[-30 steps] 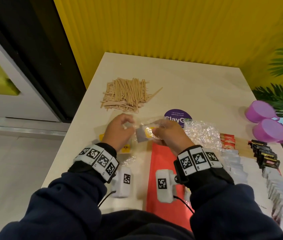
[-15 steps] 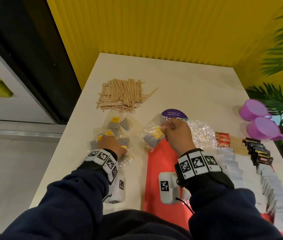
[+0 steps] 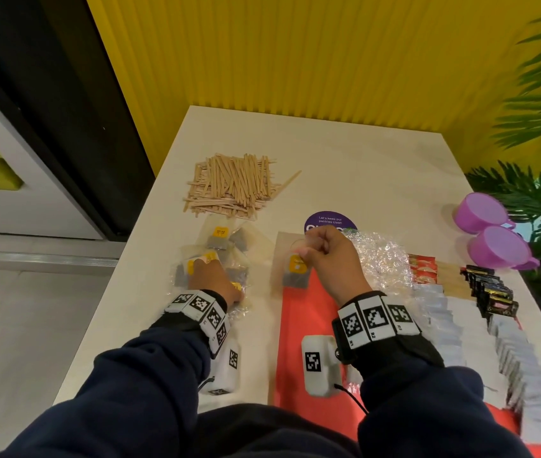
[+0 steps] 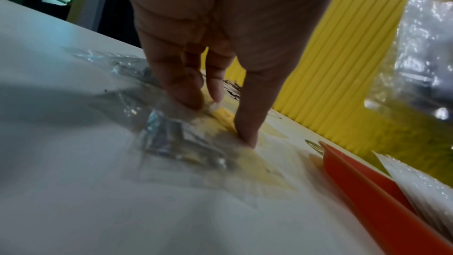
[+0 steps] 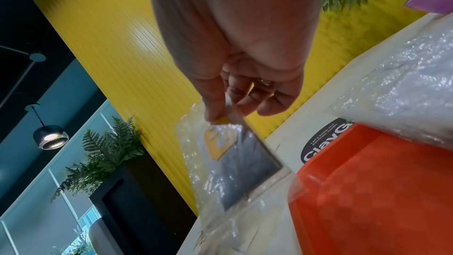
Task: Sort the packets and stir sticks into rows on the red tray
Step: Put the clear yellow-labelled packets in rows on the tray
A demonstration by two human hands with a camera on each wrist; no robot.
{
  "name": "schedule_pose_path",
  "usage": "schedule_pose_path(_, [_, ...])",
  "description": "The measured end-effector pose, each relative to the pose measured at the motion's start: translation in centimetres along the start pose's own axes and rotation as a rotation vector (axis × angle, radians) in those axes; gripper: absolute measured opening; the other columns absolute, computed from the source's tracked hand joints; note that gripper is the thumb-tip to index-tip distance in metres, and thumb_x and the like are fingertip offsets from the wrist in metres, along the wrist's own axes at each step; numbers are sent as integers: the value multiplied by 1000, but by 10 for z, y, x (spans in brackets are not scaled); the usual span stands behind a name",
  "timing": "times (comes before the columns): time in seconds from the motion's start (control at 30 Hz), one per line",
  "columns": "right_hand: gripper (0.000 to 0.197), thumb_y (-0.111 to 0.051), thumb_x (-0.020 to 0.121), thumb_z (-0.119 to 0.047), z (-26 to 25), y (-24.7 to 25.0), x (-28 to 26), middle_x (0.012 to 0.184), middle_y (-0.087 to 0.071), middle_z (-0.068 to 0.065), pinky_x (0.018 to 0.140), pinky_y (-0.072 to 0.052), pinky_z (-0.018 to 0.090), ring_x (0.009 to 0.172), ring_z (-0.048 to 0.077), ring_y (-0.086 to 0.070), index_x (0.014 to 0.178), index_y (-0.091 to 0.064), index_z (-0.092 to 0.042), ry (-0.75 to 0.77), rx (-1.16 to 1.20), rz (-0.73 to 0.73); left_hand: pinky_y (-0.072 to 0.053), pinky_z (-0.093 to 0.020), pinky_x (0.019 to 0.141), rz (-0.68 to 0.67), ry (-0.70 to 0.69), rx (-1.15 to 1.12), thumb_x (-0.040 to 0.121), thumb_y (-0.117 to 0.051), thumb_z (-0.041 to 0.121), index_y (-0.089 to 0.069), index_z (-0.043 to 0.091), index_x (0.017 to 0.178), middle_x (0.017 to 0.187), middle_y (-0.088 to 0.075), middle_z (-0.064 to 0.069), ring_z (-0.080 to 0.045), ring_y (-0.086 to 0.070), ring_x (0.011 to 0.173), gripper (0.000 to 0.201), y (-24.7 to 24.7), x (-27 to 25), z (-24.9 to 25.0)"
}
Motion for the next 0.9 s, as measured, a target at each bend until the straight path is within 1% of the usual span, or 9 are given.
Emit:
schedule_pose_path(0.1, [24, -61, 81, 3, -2, 1, -2, 81, -62, 4, 70, -46, 15, 76, 13, -56, 74, -59, -19, 14, 33, -10, -47, -36, 93, 25, 3, 8, 68, -77, 35, -39, 10, 129, 130, -37, -12, -28, -48, 116, 76, 3, -3, 0])
schedule_pose_path(0.13, [25, -61, 82, 3, -2, 1, -3, 81, -63, 6, 70, -47, 17, 76, 13, -57, 71, -61, -20, 13, 45, -16, -47, -36, 92, 34, 4, 27, 68, -76, 36, -36, 11, 130, 130, -37, -12, -28, -48, 117, 77, 4, -5, 0])
schedule_pose_path(0.23, [24, -59, 83, 4, -4, 3, -9, 79, -64, 6, 67, -48, 15, 74, 11, -58, 73, -64, -17, 13, 82, -37, -46, -35, 89, 41, 3, 63, 68, -75, 38, -36, 11, 130, 129, -38, -12, -28, -49, 115, 78, 4, -8, 1])
schedule_pose_path(0.3, [25, -57, 86, 4, -5, 6, -13, 79, -64, 2, 69, -49, 14, 75, 10, -59, 74, -64, -18, 3, 104, -45, -46, -35, 90, 45, 3, 57, 68, -75, 37, -38, 11, 130, 128, -39, -13, -29, -49, 114, 77, 5, -10, 2])
schedule_pose_path(0.4, [28, -55, 88, 1, -8, 13, -17, 81, -65, -2, 76, -50, 22, 80, 13, -60, 76, -64, -21, -7, 109, -48, -46, -35, 93, 60, -1, 60, 68, -77, 36, -41, 10, 130, 129, -37, -13, -28, -49, 115, 76, 6, -14, 5])
schedule_pose_path(0.5, [27, -54, 89, 0, -12, 19, -21, 82, -64, -3, 79, -50, 27, 81, 13, -60, 77, -64, -21, 0, 97, -64, -46, -33, 93, 78, 11, 44, 69, -78, 31, -48, 7, 124, 128, -37, -12, -27, -52, 111, 67, 9, -17, 5])
schedule_pose_path(0.67, [23, -53, 89, 0, -22, 25, -29, 77, -62, -7, 74, -49, 23, 73, 7, -58, 78, -65, -16, 101, 9, -144, -47, -31, 91, 81, -12, -10, 67, -82, 19, -57, 5, 115, 121, -53, -13, -26, -57, 106, 56, 14, -22, 3])
schedule_pose_path(0.77, [24, -54, 89, -1, -28, 28, -34, 79, -62, -6, 72, -49, 21, 74, 7, -57, 76, -64, -18, 153, -19, -182, -43, -29, 87, 102, -53, -59, 68, -81, 13, -58, 6, 106, 112, -60, -9, -26, -56, 107, 46, 16, -32, 3])
schedule_pose_path(0.9, [21, -53, 90, 1, -38, 29, -44, 70, -58, -3, 53, -43, 9, 61, 4, -53, 77, -63, -13, 202, -4, -221, -40, -27, 80, 117, -125, -140, 69, -78, 9, -54, 16, 97, 99, -52, -2, -22, -52, 97, 38, 20, -44, 6])
Point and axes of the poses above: each hand's wrist, its own x-axis towards the middle knuckle, its own y-axis out of the back of the hand, z = x × y, the point moved 7 cm from there along x, towards the middle knuckle
